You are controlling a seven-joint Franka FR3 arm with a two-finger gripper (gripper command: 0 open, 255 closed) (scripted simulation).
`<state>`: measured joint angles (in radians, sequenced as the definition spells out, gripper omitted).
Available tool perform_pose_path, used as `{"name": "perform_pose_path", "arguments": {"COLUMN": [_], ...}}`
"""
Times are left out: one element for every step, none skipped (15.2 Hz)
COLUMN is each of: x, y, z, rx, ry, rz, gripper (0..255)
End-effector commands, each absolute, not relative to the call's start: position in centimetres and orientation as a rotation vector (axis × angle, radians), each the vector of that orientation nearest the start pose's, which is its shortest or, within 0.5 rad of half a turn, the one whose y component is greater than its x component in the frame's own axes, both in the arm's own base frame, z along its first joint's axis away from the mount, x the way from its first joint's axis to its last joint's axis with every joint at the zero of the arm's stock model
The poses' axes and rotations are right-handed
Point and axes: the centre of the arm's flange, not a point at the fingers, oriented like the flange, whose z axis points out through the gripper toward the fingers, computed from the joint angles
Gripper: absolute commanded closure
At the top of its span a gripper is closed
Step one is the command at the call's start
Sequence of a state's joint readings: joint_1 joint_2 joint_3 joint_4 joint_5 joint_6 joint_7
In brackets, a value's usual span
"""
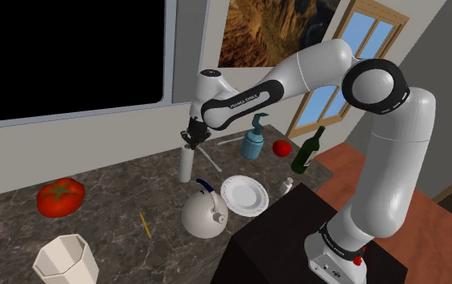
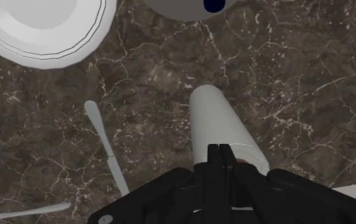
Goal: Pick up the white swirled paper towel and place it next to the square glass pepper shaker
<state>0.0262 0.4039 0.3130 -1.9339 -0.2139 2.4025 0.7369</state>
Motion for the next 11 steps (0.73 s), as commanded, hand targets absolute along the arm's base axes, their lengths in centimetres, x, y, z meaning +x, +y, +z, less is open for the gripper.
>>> {"name": "perform_pose_path", "arguments": {"x": [59.7,59.7,61.6,63.6,65.5,66.5,66.5,66.5,66.4,66.4,66.4], "y": [19.8,19.8,19.6,19.4,19.2,19.2,19.2,19.2,19.3,19.3,19.3], "z": [29.4,29.4,29.3,29.1,28.8,28.6,28.1,27.5,27.0,26.5,26.0], "rx": [-3.089,-3.089,-3.086,-3.081,-3.075,-3.071,-3.071,-3.071,-3.071,-3.071,-3.071], "ry": [0.427,0.427,0.389,0.352,0.315,0.294,0.294,0.294,0.294,0.294,0.294], "rz": [-0.146,-0.146,-0.083,-0.020,0.043,0.077,0.077,0.077,0.077,0.077,0.077], "gripper": [255,0,0,0,0,0,0,0,0,0,0]}}
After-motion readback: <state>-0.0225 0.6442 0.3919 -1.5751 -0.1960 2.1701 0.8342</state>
